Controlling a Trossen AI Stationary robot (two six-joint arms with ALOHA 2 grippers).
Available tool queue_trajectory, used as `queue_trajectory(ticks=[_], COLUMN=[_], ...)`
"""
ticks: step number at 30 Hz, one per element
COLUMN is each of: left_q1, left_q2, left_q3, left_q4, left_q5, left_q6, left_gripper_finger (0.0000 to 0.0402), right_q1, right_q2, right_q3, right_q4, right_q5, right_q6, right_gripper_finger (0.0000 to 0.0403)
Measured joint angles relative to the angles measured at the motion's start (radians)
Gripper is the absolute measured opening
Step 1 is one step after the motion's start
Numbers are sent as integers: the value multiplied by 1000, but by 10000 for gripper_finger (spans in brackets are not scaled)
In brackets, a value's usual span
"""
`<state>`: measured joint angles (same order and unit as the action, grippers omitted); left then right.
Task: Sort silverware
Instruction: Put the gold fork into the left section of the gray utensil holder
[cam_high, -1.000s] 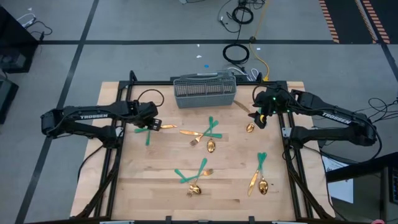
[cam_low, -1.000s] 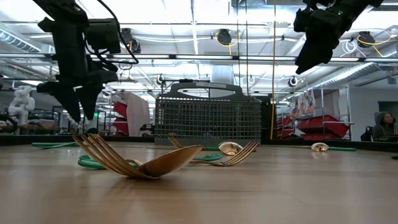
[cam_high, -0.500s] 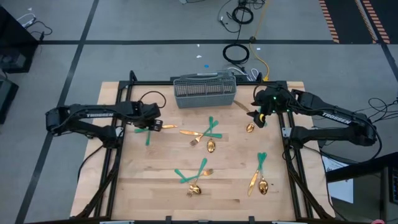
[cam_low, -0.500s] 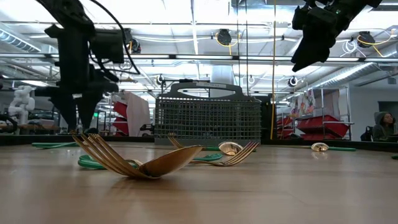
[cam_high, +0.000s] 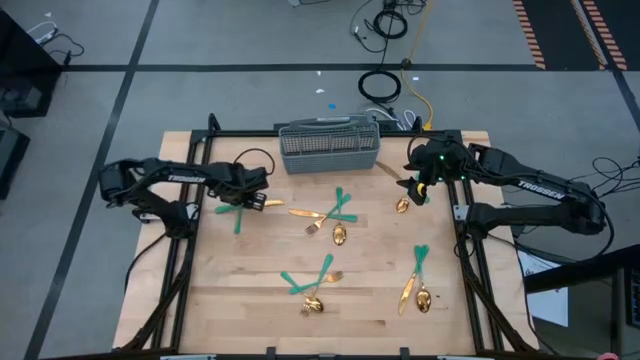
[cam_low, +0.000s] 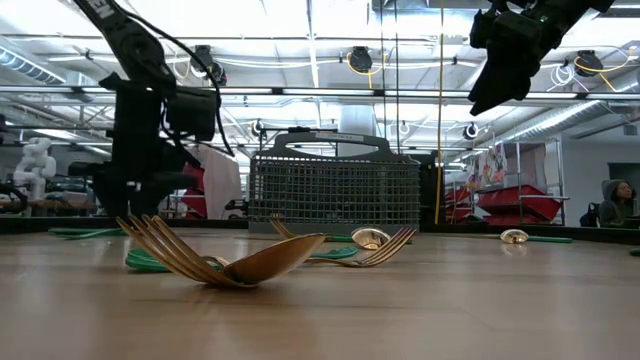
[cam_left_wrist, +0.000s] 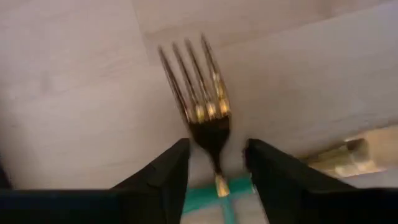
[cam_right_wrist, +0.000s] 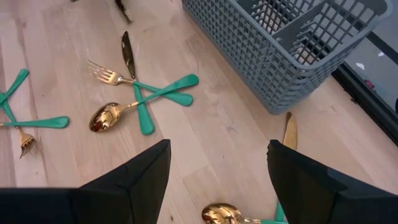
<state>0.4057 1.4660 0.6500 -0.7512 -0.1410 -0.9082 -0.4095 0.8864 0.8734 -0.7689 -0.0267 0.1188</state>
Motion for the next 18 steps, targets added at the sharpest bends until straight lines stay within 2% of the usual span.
queue_trajectory(ticks=[3,8,15,18], left_q1=[19,32,18,11], left_q2=[22,31,-53,-116], left_q3=[0,1,23,56], left_q4=[27,38,23,34], left_q5=[27,36,26,-16], left_q6=[9,25,-22,-56], left_gripper_finger=[130,22,5,4], right_q1=[0,0,0,0], right_q2=[0,0,0,0], right_q3=[0,0,0,0], right_q4=[0,0,1,1], right_q5=[0,0,0,0], right_q6=[0,0,0,0], right_gripper_finger=[254,254,254,254])
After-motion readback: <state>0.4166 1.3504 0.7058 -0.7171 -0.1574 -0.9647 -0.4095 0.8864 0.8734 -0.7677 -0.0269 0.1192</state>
